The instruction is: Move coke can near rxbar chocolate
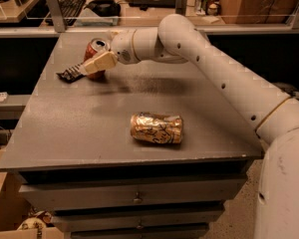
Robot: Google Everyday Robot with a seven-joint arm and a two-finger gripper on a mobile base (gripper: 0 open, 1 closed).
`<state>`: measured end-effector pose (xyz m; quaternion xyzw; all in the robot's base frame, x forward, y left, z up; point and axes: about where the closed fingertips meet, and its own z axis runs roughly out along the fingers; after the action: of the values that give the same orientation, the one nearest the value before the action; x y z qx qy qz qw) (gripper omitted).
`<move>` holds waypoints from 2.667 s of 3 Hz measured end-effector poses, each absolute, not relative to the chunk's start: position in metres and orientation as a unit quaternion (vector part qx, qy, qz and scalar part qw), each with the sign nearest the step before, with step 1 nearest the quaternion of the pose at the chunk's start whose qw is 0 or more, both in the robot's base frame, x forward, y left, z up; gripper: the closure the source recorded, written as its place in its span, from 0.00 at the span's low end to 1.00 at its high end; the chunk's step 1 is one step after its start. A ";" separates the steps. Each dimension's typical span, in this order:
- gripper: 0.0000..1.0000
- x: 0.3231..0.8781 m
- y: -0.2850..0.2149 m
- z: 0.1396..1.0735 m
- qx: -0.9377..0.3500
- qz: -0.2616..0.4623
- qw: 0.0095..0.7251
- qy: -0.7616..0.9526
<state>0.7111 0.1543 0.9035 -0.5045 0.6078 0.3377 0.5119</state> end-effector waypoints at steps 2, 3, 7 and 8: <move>0.00 0.709 0.143 0.897 -0.506 0.332 0.508 0.613; 0.00 0.706 0.124 0.892 -0.509 0.321 0.503 0.620; 0.00 0.671 0.095 0.874 -0.529 0.323 0.476 0.624; 0.00 0.671 0.095 0.874 -0.529 0.323 0.476 0.624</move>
Offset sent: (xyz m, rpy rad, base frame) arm -0.0028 -0.0320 -0.0112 -0.0338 0.0029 -0.0251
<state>0.6709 0.0953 0.8744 -0.5287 0.6240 0.3226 0.4764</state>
